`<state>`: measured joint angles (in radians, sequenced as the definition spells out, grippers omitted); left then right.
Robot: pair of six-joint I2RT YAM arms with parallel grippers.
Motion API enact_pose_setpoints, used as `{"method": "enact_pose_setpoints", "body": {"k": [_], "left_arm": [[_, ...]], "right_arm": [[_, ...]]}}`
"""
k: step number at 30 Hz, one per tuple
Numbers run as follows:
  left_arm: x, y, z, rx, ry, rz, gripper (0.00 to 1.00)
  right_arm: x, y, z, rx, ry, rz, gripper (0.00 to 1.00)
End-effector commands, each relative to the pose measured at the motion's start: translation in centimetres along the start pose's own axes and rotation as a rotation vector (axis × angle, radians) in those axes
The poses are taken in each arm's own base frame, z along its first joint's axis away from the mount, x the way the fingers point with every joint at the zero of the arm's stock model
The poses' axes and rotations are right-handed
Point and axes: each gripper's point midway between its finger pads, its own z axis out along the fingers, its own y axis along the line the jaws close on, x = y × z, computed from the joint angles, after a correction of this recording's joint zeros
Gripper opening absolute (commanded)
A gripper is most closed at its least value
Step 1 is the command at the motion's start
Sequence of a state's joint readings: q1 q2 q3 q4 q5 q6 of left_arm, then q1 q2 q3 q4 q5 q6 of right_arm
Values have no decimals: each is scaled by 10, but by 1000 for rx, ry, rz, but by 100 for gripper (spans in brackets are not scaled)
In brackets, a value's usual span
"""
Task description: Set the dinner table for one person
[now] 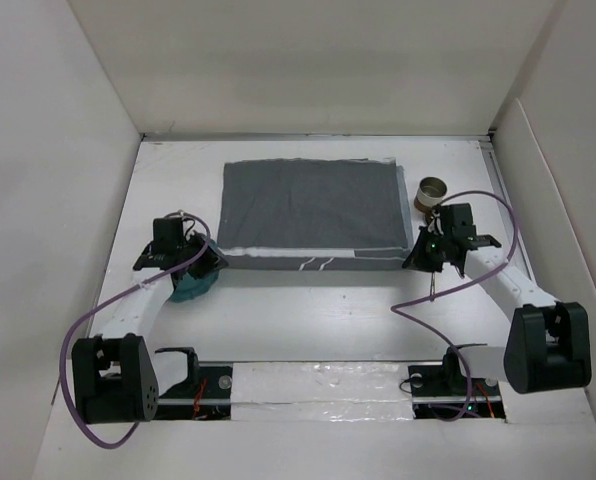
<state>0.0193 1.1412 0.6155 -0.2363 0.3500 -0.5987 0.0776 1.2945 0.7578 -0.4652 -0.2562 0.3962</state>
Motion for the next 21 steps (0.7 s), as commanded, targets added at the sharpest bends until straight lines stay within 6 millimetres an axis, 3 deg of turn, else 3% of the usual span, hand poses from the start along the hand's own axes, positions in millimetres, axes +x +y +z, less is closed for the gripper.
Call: {"method": "enact_pose_setpoints", "body": {"k": [1, 7, 15, 19, 21], "left_arm": [[17, -2, -14, 5, 61, -37, 0], [28, 8, -24, -57, 98, -61, 0], [38, 28, -32, -183, 127, -105, 0], [30, 27, -36, -195, 104, -89, 11], [20, 19, -40, -183, 79, -64, 19]], "right_arm": [[13, -12, -11, 47, 6, 17, 0], [36, -4, -15, 23, 58, 35, 0], [46, -2, -23, 28, 64, 52, 0], [48, 4, -29, 16, 59, 38, 0], [43, 6, -33, 16, 53, 36, 16]]}}
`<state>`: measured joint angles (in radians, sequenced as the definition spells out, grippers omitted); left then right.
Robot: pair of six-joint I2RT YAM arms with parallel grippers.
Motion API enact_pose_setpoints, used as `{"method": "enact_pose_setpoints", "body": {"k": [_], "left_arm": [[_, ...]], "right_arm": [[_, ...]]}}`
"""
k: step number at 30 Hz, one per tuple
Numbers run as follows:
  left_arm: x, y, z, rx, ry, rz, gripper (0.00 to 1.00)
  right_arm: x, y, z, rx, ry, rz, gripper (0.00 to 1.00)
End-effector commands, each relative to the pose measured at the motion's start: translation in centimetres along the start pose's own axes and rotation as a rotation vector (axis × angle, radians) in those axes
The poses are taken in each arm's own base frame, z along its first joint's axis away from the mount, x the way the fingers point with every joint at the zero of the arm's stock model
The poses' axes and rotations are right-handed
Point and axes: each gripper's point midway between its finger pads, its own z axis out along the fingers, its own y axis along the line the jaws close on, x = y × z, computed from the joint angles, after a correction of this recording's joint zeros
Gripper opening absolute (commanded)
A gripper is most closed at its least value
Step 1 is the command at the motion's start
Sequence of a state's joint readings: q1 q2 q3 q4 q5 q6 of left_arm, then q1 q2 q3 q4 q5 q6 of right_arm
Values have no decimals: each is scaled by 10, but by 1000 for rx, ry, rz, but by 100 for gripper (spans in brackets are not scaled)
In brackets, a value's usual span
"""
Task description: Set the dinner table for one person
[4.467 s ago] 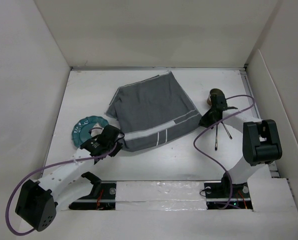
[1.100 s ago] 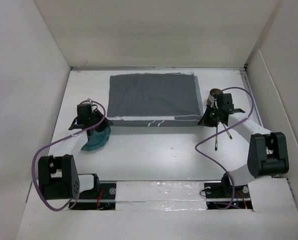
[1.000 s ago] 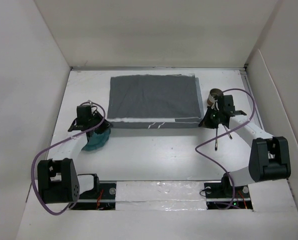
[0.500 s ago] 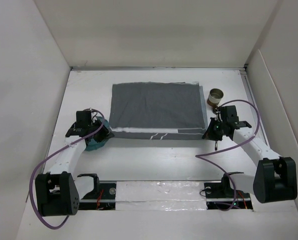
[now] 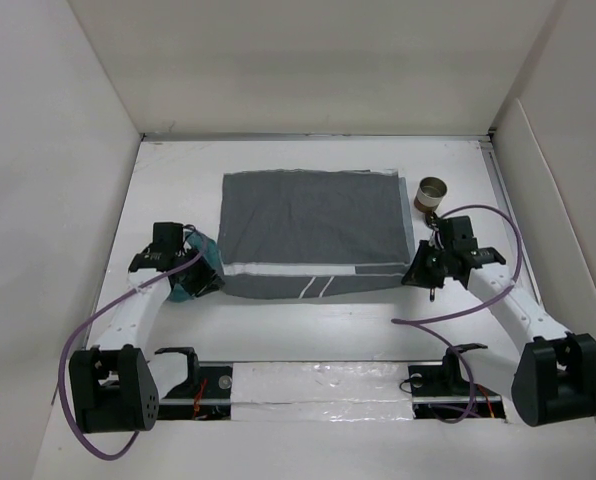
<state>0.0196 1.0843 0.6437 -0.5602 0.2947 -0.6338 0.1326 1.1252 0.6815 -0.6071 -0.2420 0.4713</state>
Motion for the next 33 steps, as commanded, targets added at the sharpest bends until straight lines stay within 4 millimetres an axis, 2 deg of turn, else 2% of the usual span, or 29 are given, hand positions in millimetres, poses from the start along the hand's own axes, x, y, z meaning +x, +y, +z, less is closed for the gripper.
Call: {"method": "enact_pose_setpoints", "body": {"k": [1, 2, 3, 4, 5, 6, 8, 9, 10, 11, 12, 13, 14, 15, 17, 18, 19, 20, 21, 22, 23, 25, 26, 28, 29, 30, 32, 33], "left_arm": [[-22, -14, -19, 7, -76, 39, 23], [-30, -23, -26, 26, -101, 54, 29], [-35, -29, -29, 41, -111, 73, 39], [-39, -35, -31, 64, -115, 108, 43], [-47, -46, -39, 91, -139, 130, 44], [-52, -53, -44, 108, -156, 147, 45], [-67, -74, -61, 162, -198, 197, 43], [-72, -81, -66, 178, -211, 208, 35], [-78, -92, -72, 212, -230, 223, 30], [-88, -107, -86, 255, -268, 237, 22], [-93, -116, -92, 287, -289, 236, 1], [-99, -133, -101, 352, -312, 245, 0], [-104, -147, -112, 404, -328, 225, 0], [-107, -157, -118, 442, -337, 216, 0], [-113, -180, -144, 542, -386, 219, 0], [-114, -185, -152, 567, -400, 213, 0], [-115, -186, -161, 571, -424, 217, 0], [-117, -190, -172, 577, -446, 228, 0], [-119, -187, -173, 555, -460, 243, 0], [-115, -183, -178, 545, -463, 247, 0], [-110, -182, -176, 543, -455, 257, 0], [-101, -183, -177, 554, -458, 277, 0], [-95, -183, -172, 561, -437, 283, 0], [-85, -189, -172, 610, -398, 304, 0], [-84, -190, -174, 616, -402, 304, 0], [-79, -194, -174, 623, -397, 326, 0], [-76, -200, -181, 633, -408, 364, 0], [-73, -204, -181, 619, -415, 383, 0]], "right_arm": [[-3, 5, -10, 1, -10, -10, 22], [-11, 10, -15, -5, -30, -18, 35], [-15, 12, -18, -2, -41, -26, 41], [-21, 14, -22, -2, -57, -33, 45], [-27, 20, -27, -8, -76, -48, 49], [-42, 31, -38, -28, -118, -65, 51], [-50, 53, -46, -72, -143, -108, 52], [-60, 69, -53, -110, -176, -132, 50], [-62, 83, -56, -152, -187, -159, 44], [-54, 104, -56, -217, -167, -206, 21], [-58, 123, -51, -269, -182, -216, 8], [-56, 140, -50, -315, -179, -236, 0], [-49, 157, -48, -367, -156, -257, 0], [-38, 187, -38, -435, -131, -292, 0], [-29, 225, -38, -512, -116, -328, 0], [-15, 254, -39, -582, -111, -369, 0], [-7, 266, -21, -579, -80, -376, 0], [-8, 286, -21, -609, -95, -393, 0], [-6, 303, -17, -635, -96, -406, 0], [10, 311, 12, -618, -36, -429, 0], [6, 337, 6, -670, -40, -448, 0], [16, 364, 20, -712, -12, -485, 0], [18, 384, 36, -734, 12, -498, 0], [28, 403, 51, -755, 36, -534, 0], [34, 402, 81, -727, 75, -530, 1], [32, 423, 77, -765, 62, -538, 1], [37, 435, 92, -773, 78, -537, 4], [50, 434, 115, -750, 111, -527, 7]]}}
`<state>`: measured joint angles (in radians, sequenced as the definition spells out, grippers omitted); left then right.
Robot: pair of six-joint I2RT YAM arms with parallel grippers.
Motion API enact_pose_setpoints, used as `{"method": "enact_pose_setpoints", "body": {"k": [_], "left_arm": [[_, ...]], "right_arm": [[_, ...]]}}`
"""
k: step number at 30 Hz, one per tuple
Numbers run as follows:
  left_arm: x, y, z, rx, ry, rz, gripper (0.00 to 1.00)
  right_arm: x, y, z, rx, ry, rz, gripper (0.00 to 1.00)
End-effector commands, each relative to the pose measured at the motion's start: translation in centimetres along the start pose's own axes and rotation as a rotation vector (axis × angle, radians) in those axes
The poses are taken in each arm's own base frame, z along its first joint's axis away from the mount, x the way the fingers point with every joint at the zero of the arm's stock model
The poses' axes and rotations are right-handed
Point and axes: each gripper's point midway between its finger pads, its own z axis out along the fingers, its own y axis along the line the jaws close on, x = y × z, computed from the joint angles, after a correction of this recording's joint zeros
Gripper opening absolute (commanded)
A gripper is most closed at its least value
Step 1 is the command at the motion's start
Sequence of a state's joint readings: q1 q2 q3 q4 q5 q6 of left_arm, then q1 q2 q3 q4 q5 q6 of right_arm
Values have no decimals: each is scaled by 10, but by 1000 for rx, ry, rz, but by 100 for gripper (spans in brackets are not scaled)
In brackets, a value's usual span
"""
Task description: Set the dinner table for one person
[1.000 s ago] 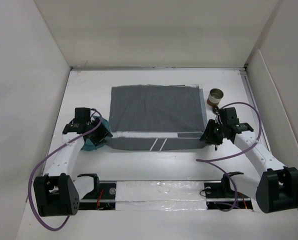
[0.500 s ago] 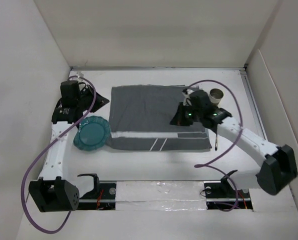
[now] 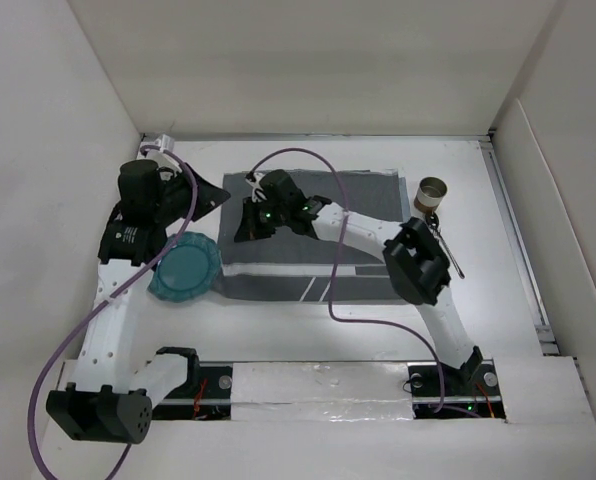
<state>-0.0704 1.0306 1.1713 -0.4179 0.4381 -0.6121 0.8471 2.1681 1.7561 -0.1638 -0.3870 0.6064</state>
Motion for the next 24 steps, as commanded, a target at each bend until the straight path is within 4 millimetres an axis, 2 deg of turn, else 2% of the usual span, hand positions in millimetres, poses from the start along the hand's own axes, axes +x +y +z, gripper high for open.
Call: {"method": "enact_pose_setpoints", "body": {"k": [1, 2, 3, 4, 5, 6, 7, 8, 9, 10, 12, 17, 22, 24], "left_arm": [[-3, -22, -4, 48, -12, 81, 0], [-5, -28, -6, 57, -17, 108, 0], [-2, -31, -4, 49, -12, 126, 0], [-1, -35, -5, 51, -10, 139, 0], [2, -39, -5, 58, -4, 162, 1], [2, -38, -5, 53, -6, 168, 1], [7, -40, -4, 58, 10, 182, 1], [8, -40, -4, 57, 12, 181, 1], [10, -41, -4, 61, 18, 193, 2], [11, -40, -4, 54, 19, 195, 2], [15, -43, -4, 59, 27, 211, 2], [21, -47, -4, 65, 40, 228, 2], [28, -50, -4, 56, 50, 257, 2], [29, -49, -4, 57, 54, 261, 2]], "right_arm": [[-21, 30, 24, -90, -40, -33, 12], [-21, 32, 33, -83, -41, -38, 25], [-7, 20, 50, -51, -10, -23, 31], [-20, 28, 52, -65, -37, -31, 37], [-16, 28, 64, -67, -26, -27, 44], [-15, 27, 64, -64, -22, -19, 44], [-9, 16, 78, -52, -10, -4, 46], [-13, 22, 77, -68, -17, -10, 46], [-9, 27, 81, -74, -8, -5, 46], [-2, 17, 89, -57, 9, 6, 46], [-2, 21, 93, -55, 3, 5, 46], [6, 13, 102, -26, 2, 25, 45], [9, 4, 102, 8, -8, 30, 45], [2, 8, 99, 3, -33, 20, 45]]}}
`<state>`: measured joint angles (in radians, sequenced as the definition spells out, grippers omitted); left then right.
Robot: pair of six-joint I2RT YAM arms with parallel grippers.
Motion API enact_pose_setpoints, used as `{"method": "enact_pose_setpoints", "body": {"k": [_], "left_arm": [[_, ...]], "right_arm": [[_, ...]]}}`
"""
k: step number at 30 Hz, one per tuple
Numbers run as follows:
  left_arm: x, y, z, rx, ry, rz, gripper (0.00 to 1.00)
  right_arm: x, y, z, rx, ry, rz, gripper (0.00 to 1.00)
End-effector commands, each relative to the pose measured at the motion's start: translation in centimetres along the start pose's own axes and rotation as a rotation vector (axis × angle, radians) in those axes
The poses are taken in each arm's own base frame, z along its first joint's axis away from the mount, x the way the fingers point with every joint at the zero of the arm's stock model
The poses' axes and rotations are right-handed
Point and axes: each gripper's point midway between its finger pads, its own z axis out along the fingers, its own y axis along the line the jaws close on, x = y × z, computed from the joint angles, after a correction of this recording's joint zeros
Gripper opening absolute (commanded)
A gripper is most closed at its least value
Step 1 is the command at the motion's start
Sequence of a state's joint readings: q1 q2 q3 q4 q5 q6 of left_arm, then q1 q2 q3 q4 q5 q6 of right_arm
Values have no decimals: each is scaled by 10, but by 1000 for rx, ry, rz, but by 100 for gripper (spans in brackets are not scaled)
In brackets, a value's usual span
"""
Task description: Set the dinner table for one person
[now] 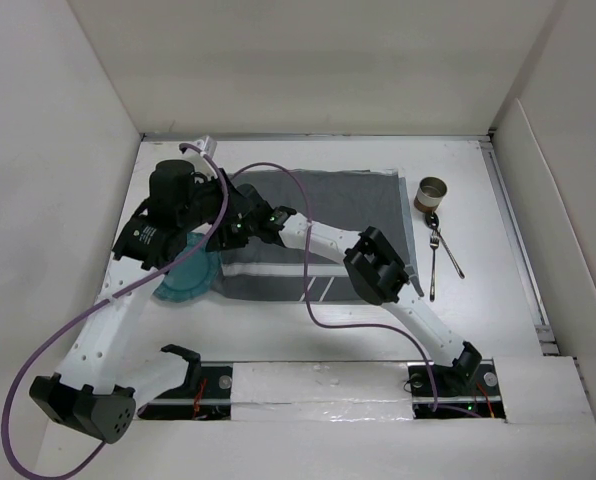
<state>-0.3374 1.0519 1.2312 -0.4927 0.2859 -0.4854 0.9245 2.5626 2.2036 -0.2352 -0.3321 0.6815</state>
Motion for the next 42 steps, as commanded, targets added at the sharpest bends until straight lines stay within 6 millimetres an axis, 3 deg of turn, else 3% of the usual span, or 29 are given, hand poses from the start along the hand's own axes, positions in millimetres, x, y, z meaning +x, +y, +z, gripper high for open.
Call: {"method": "enact_pose_setpoints", "body": {"k": [1, 6, 12, 14, 16, 17, 22, 29, 35, 42], "left_arm": [[-16, -9, -9, 14, -53, 41, 2], [-12, -8, -6, 20, -41, 39, 2], [-13, -8, -4, 19, -37, 38, 2], [-13, -9, -5, 23, -35, 38, 2], [-12, -10, -4, 26, -31, 38, 2], [-12, -10, -4, 27, -31, 38, 2], [-12, -17, -7, 50, -28, 42, 2], [-15, -20, -10, 58, -32, 45, 2], [-11, -17, -9, 54, -25, 43, 2], [-9, -17, -9, 56, -25, 42, 2]], "right_arm": [[-11, 11, -4, -9, -57, -18, 45], [-17, 12, -11, 5, -90, -28, 45], [-4, 1, -6, 14, -61, -11, 45], [-13, 19, -13, -57, -98, -23, 45], [-9, 21, -15, -77, -96, -9, 45], [-25, 30, -23, -117, -137, -23, 45], [-30, 36, -34, -160, -167, -1, 45], [-9, 6, -16, -80, -109, 38, 46], [6, 11, -2, -95, -59, 35, 45], [9, 23, 8, -143, -41, 41, 42]]}}
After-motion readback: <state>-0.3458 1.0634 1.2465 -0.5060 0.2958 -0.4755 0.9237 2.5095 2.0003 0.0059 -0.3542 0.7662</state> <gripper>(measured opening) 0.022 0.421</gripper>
